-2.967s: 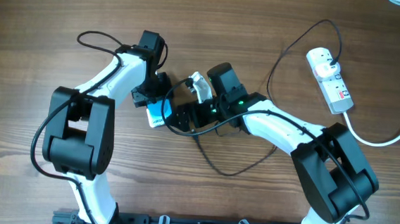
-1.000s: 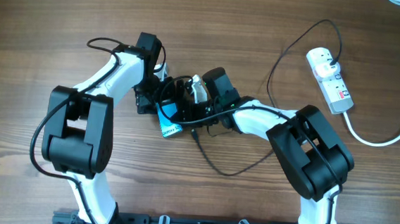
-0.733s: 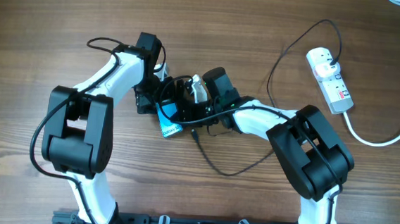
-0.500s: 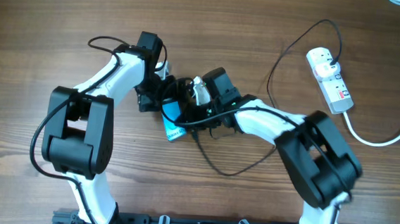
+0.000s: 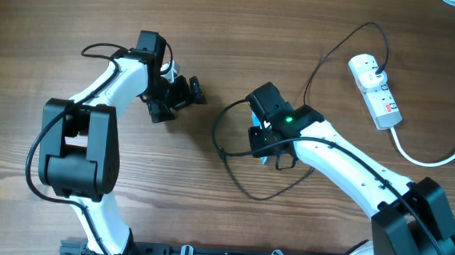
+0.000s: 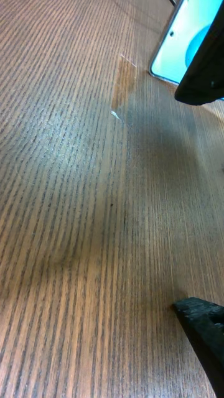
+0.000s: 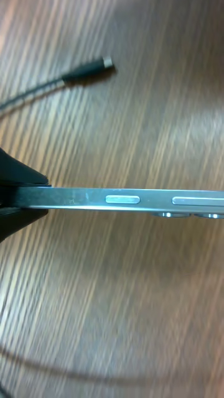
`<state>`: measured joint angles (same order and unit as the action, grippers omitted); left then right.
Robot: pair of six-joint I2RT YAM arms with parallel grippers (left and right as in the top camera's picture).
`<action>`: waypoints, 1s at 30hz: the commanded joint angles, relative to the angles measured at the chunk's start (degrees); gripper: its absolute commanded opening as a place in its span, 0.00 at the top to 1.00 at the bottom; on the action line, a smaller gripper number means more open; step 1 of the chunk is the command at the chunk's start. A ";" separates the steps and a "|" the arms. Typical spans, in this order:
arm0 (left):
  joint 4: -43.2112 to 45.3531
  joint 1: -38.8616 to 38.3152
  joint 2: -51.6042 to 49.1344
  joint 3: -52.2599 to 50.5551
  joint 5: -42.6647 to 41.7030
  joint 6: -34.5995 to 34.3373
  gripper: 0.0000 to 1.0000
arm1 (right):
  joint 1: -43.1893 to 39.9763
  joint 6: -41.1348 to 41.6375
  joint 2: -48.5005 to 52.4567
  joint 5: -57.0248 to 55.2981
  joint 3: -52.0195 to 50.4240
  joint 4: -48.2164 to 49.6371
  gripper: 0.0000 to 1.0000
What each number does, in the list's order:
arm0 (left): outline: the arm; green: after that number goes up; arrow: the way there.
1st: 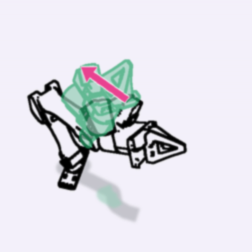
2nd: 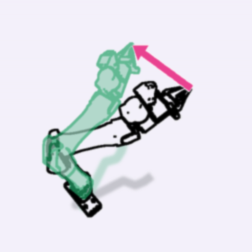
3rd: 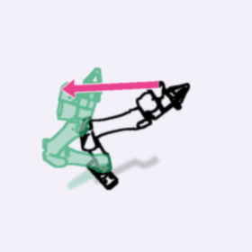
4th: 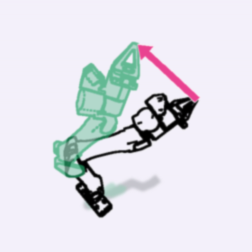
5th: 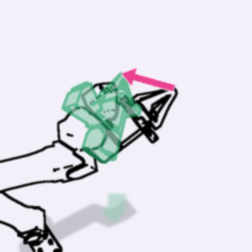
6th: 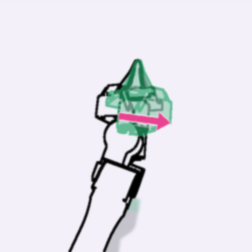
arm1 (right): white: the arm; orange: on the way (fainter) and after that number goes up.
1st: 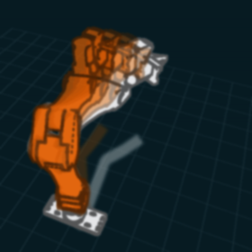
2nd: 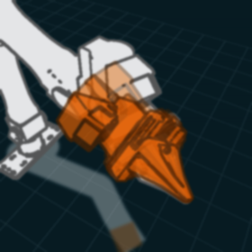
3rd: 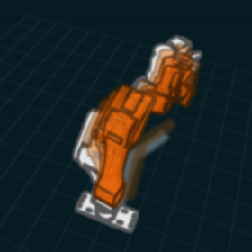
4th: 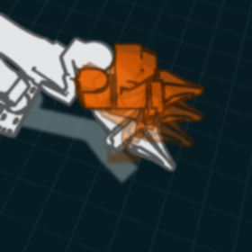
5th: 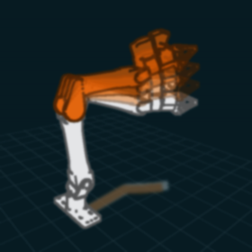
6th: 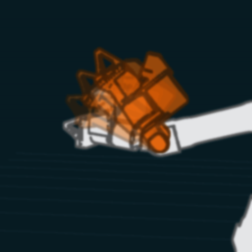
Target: Plug charger to phone and switch on socket
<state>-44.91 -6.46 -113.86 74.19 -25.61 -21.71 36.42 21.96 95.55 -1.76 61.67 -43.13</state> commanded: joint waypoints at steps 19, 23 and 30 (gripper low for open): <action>-0.09 -0.17 0.31 -1.11 1.86 -0.17 0.00 | -0.07 -0.94 -0.61 -0.72 0.57 -8.41 0.95; -0.09 -0.17 0.28 -1.11 1.88 -0.17 0.00 | -0.07 -0.94 -0.61 -0.76 0.57 -8.81 0.95; -0.09 -0.17 0.31 -1.11 1.92 -0.15 0.00 | -0.07 -0.94 -0.61 -0.76 0.57 -7.63 0.93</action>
<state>-44.91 -6.48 -113.82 74.19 -25.34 -21.74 36.45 21.50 95.55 -3.03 61.67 -50.98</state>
